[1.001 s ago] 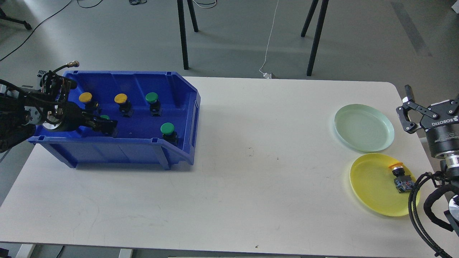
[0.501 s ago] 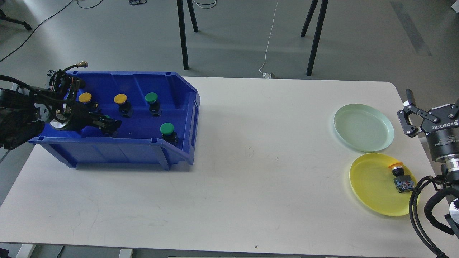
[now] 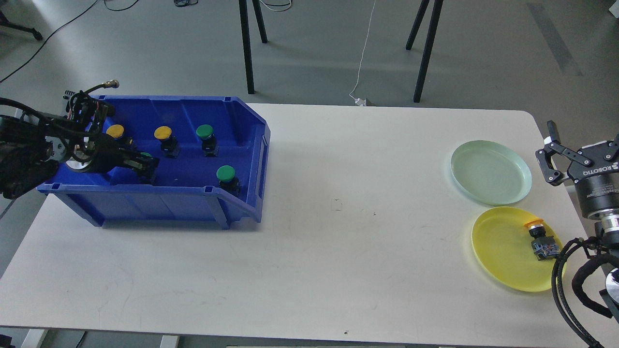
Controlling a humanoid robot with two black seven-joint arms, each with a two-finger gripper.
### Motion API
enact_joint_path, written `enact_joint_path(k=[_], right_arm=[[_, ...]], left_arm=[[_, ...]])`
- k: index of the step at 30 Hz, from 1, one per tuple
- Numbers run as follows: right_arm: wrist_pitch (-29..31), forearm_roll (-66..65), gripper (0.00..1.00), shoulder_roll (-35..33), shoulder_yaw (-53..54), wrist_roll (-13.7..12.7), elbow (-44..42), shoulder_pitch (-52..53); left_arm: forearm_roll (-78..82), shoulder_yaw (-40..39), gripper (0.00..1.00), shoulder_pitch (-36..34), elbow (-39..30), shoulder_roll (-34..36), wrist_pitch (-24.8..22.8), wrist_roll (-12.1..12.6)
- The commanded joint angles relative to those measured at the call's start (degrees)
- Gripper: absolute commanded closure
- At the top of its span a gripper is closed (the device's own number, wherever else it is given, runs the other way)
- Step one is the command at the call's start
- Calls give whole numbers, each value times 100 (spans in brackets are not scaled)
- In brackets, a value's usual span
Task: Pass button and place on color plate
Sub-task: 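Lift the green-capped button and extend the left arm toward the table center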
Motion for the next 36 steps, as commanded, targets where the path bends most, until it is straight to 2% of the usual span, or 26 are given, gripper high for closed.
enact_joint_path(k=[1, 4, 7, 10, 12, 15, 17, 20, 23, 27, 32, 36], right_arm=[[1, 0, 1, 36, -5, 0, -7, 0], [1, 0, 1, 36, -5, 0, -7, 0], [10, 0, 1, 45, -13, 0, 2, -9], [18, 0, 1, 97, -5, 0, 2, -9], [27, 0, 1, 106, -5, 0, 2, -9], [45, 0, 1, 106, 4, 17, 10, -18], [45, 0, 1, 106, -4, 26, 11, -18], [45, -105, 1, 106, -13, 26, 63, -18], [27, -394, 1, 63, -84, 26, 72, -9], [18, -1316, 1, 106, -171, 35, 89, -26], [1, -2073, 1, 597, -628, 35, 257, -9], [-17, -2259, 2, 1186, -953, 35, 178, 315]], left_arm=[[-8, -96, 91, -577, -181, 414, -228, 1], [-69, -524, 91, -1516, -970, 932, -816, 1], [-244, -1718, 91, -2090, -2165, 1504, -1229, 1], [-1120, -2730, 90, -2083, -2905, 1760, -1473, 1], [-2112, -2935, 90, -1926, -3090, 1769, -1473, 1], [-3379, -3250, 89, -1443, -3494, 1280, -1473, 1], [-3742, -3671, 89, -978, -3574, 726, -1329, 1], [-3743, -4226, 89, -29, -3365, -424, -644, 1], [-3629, -4447, 88, 711, -2365, -1436, -510, 1], [-3603, -5271, 88, 1019, -2204, -1650, -765, 1], [-3506, -5378, 88, 1134, -2370, -1685, -739, 1], [-3497, -5387, 88, 1161, -2388, -1957, -414, 1]])
